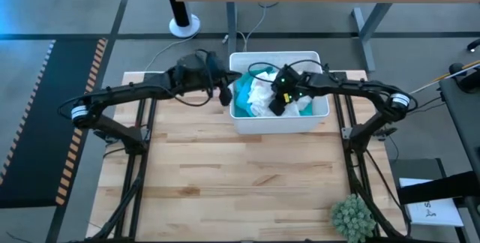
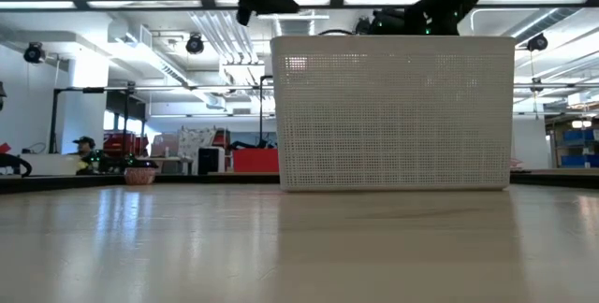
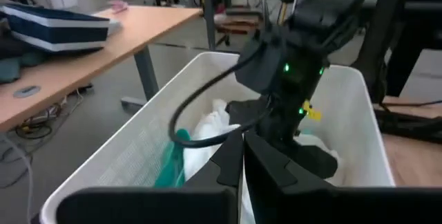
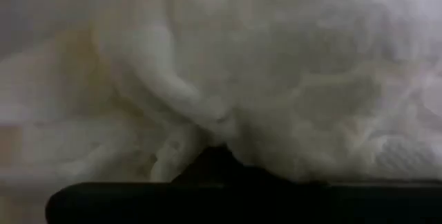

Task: Sort clothes
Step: Put the white dress into the white laundry bin

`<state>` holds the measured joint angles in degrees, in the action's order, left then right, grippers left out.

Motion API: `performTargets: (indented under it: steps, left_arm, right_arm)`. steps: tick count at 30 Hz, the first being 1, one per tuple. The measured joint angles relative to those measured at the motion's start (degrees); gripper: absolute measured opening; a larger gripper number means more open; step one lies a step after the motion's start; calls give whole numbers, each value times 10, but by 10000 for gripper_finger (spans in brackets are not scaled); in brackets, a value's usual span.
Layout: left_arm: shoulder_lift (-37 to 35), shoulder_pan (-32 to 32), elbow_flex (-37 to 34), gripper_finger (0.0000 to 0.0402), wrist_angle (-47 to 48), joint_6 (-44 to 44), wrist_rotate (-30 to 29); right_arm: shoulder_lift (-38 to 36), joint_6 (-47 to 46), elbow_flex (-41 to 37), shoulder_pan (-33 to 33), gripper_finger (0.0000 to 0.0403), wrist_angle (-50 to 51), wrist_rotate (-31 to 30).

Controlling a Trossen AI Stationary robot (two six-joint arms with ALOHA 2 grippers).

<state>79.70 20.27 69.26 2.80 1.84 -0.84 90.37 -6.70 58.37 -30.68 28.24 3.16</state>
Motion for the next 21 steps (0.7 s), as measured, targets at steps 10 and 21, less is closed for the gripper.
performTargets:
  steps: [10, 21]
  left_arm:
    - [-76, 4, -65, 0, -28, -14, 0]
    - [-113, 4, -72, 0, -13, -18, 0]
  right_arm:
    - [-10, -17, 12, 4, 0, 17, 3]
    - [-126, -32, 150, 16, 0, 98, -18]
